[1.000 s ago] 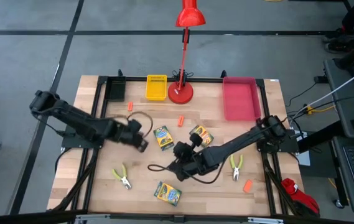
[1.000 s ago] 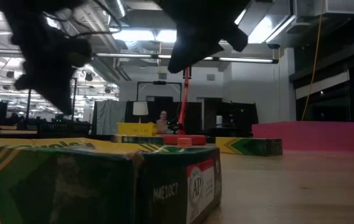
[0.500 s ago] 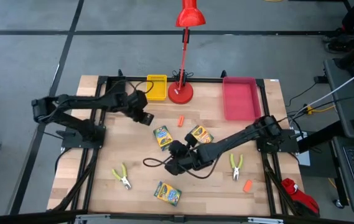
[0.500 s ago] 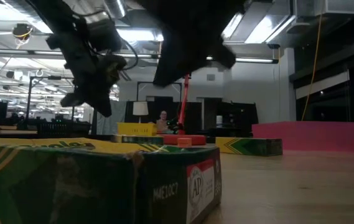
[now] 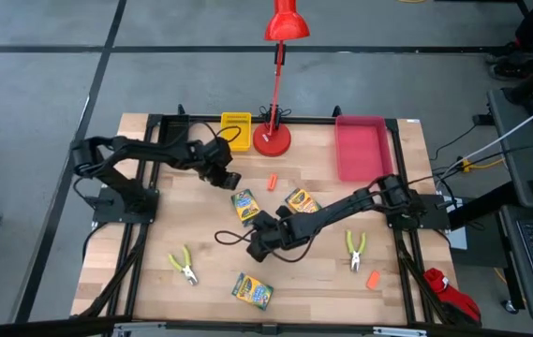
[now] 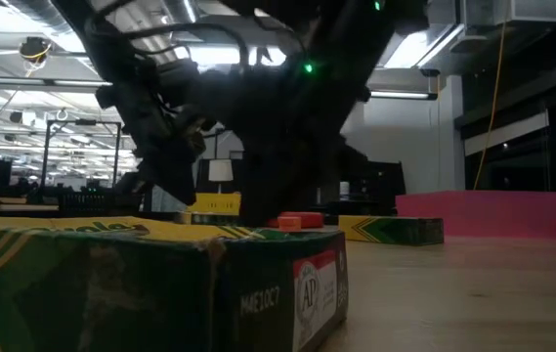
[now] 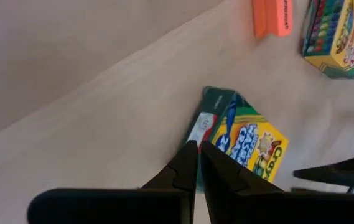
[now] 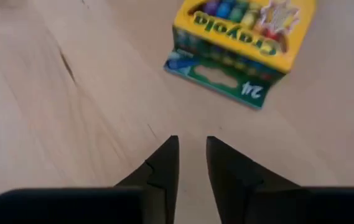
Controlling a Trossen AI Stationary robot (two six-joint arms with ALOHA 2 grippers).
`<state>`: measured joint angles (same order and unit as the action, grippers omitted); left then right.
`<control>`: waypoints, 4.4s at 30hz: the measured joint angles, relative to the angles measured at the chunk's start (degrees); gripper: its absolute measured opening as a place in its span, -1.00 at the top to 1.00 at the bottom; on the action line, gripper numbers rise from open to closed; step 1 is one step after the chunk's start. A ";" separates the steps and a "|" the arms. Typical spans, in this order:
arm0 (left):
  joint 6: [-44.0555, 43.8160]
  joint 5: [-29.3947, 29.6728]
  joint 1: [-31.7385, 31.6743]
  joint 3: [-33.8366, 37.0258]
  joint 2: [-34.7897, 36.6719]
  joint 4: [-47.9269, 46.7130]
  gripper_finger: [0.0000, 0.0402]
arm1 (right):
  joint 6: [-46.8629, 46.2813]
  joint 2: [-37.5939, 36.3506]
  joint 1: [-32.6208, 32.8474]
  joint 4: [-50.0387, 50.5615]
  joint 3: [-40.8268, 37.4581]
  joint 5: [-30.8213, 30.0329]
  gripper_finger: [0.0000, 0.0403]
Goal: Pick & Place School Supplies
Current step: Put the yellow crayon box into the red bin
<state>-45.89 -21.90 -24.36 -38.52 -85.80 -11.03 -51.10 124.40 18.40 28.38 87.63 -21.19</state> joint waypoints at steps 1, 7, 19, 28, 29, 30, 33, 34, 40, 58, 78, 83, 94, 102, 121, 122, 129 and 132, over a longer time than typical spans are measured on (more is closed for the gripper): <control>-0.04 -0.01 0.00 0.00 -0.61 0.37 0.93 | -0.68 0.00 -0.03 -1.29 -0.90 0.32 0.54; 0.00 0.08 -0.07 0.00 -2.84 0.59 0.93 | -2.98 -0.31 -0.28 -5.71 -5.58 0.48 0.51; -0.82 0.07 0.14 0.00 -4.98 0.52 0.93 | -2.26 -0.44 -4.21 -11.04 -7.99 4.78 0.59; -1.53 -0.07 0.74 0.00 -5.00 0.55 0.93 | -0.71 -0.44 -4.99 -11.45 -8.04 8.94 0.60; -1.53 -0.05 0.74 0.00 -5.00 0.55 0.93 | -0.71 -0.44 -5.06 -11.53 -8.06 9.51 0.60; -1.53 -0.05 0.74 0.00 -5.00 0.52 0.93 | -0.71 -0.46 -5.34 -11.54 -8.06 9.90 0.60; -1.53 -0.10 0.74 0.00 -4.99 0.53 0.93 | -0.34 -0.33 -6.32 -11.84 -8.06 10.09 0.60; -1.53 -0.11 0.79 0.00 -5.00 0.52 0.93 | -0.01 -0.30 -6.72 -12.19 -8.06 10.29 0.60; -1.53 -1.65 0.95 0.00 -5.00 0.43 0.93 | 2.06 0.02 -8.69 -15.66 -8.16 10.94 0.60; -1.49 -1.60 6.07 0.11 -5.00 -3.38 0.93 | 5.06 -5.51 -9.61 -15.91 -8.49 2.55 0.60; -8.39 1.09 13.65 -0.04 -4.93 2.77 0.93 | 8.12 -11.45 -10.80 -16.85 -8.23 -2.09 0.60; -9.11 3.60 13.86 -0.04 -4.78 2.86 0.93 | 8.12 -11.49 -10.78 -16.91 -8.21 -1.94 0.60; -9.94 6.50 13.62 0.01 -4.06 3.92 0.93 | 7.87 -11.56 -10.89 -15.81 -8.14 -2.96 0.60; -10.38 11.46 13.05 0.00 2.43 5.88 0.93 | 3.06 -11.58 -9.97 -9.39 -8.12 -2.16 0.60; -11.65 10.31 13.24 0.02 0.97 6.45 0.93 | -6.94 -11.58 -7.25 1.76 -8.12 -6.24 0.60; -11.82 10.34 13.44 0.02 0.97 6.42 0.93 | -7.14 -11.58 -7.08 2.07 -8.12 -6.38 0.60; -11.91 10.53 13.50 0.00 -0.18 5.97 0.93 | -8.68 -12.04 -5.83 3.28 -8.14 -6.96 0.60; -11.93 10.35 13.80 0.00 -1.88 6.43 0.93 | -8.98 -13.29 -4.35 3.77 -8.12 -8.46 0.60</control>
<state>-57.82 -11.55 -10.56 -38.52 -87.69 -4.59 -60.08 111.10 14.05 32.15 79.50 -29.65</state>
